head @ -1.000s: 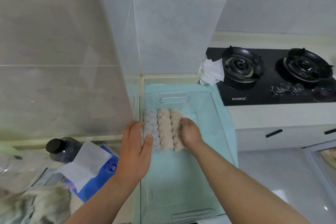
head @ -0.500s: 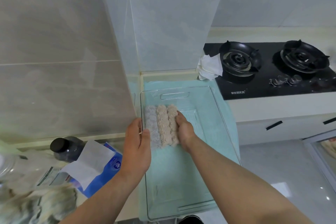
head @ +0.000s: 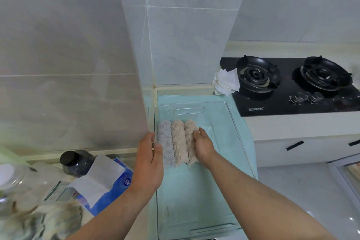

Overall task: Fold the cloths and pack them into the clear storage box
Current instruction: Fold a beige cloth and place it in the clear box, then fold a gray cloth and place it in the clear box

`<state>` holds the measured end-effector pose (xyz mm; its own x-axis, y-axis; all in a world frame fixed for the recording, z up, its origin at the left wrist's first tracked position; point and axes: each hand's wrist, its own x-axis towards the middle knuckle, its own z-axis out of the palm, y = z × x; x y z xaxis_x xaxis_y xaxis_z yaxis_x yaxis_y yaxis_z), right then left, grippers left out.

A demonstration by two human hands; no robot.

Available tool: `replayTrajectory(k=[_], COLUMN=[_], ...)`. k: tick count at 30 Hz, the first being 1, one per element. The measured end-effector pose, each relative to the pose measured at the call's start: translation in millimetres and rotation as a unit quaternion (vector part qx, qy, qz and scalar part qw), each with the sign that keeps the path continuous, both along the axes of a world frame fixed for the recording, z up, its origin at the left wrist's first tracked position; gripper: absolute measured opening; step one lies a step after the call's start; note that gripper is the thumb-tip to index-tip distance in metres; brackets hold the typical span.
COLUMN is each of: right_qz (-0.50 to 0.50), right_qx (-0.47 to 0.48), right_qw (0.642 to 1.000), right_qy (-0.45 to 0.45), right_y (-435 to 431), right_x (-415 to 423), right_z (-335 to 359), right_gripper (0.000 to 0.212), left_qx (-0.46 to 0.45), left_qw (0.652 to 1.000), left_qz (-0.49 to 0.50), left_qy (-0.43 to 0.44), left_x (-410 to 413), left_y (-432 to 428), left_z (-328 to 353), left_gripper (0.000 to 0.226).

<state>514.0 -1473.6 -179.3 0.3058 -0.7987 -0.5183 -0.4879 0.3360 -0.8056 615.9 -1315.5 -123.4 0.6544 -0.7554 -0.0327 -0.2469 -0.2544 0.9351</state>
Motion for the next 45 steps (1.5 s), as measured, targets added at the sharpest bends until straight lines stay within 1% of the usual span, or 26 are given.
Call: replayTrajectory(k=[3, 5, 6, 9, 11, 13, 14, 16, 20, 22, 25, 28, 30, 32, 33, 38, 42, 45], right_qz=[0.008, 0.015, 0.026, 0.077, 0.123, 0.162, 0.179, 0.218, 0.328, 0.365, 0.401, 0.478, 0.534, 0.575, 0.591, 0.680, 0.735, 0.771], right_qx=[0.012, 0.002, -0.009, -0.076, -0.118, -0.127, -0.127, -0.131, -0.168, -0.172, -0.160, -0.143, -0.146, -0.145, -0.143, -0.153, -0.166, -0.150], right_qw=[1.000, 1.000, 1.000, 0.994, 0.985, 0.977, 0.972, 0.962, 0.924, 0.908, 0.889, 0.850, 0.817, 0.790, 0.778, 0.698, 0.632, 0.591], right_qy=[0.013, 0.011, 0.009, -0.001, -0.030, -0.064, -0.079, -0.096, -0.101, -0.115, -0.153, -0.171, -0.161, -0.155, -0.157, -0.166, -0.180, -0.184], right_y=[-5, -8, -10, -19, -25, -29, -29, -30, -20, -9, 16, 56, 86, 117, 133, 218, 299, 365], right_x=[-2, -5, -7, -13, -20, -29, -34, -41, -61, -73, -88, -103, -111, -119, -122, -145, -173, -207], right_z=[6, 15, 25, 63, 88, 111, 120, 130, 144, 149, 153, 156, 157, 162, 165, 186, 189, 186], right_gripper=[0.069, 0.075, 0.074, 0.056, 0.043, 0.028, 0.022, 0.021, 0.033, 0.030, 0.019, 0.013, 0.019, 0.028, 0.029, 0.029, 0.028, 0.026], left_qx=[0.010, 0.009, 0.006, -0.008, -0.025, -0.053, -0.065, -0.072, -0.105, -0.111, -0.114, -0.094, -0.068, -0.048, -0.046, -0.046, -0.079, -0.102], left_qw=[1.000, 1.000, 1.000, 0.998, 0.996, 0.991, 0.989, 0.986, 0.966, 0.952, 0.932, 0.919, 0.909, 0.893, 0.882, 0.820, 0.757, 0.710], left_qz=[0.005, 0.016, 0.024, 0.042, 0.068, 0.097, 0.108, 0.139, 0.235, 0.283, 0.343, 0.383, 0.410, 0.447, 0.469, 0.570, 0.648, 0.697], left_qy=[-0.001, -0.001, 0.009, 0.034, 0.048, 0.077, 0.078, 0.060, 0.039, 0.032, 0.027, 0.008, -0.005, -0.015, -0.017, -0.029, -0.028, -0.014], left_x=[-1, -3, -4, 0, 5, 9, 9, 7, -23, -51, -105, -159, -188, -214, -228, -314, -390, -450], left_y=[1, 1, 2, 7, 12, 17, 20, 26, 51, 71, 107, 152, 190, 229, 249, 334, 403, 462], left_z=[2, 5, 9, 11, 15, 24, 32, 50, 81, 90, 95, 98, 106, 117, 122, 123, 116, 111], left_gripper=[0.035, 0.031, 0.027, 0.016, 0.020, 0.017, 0.018, 0.029, 0.031, 0.031, 0.031, 0.028, 0.020, 0.032, 0.038, 0.045, 0.032, 0.031])
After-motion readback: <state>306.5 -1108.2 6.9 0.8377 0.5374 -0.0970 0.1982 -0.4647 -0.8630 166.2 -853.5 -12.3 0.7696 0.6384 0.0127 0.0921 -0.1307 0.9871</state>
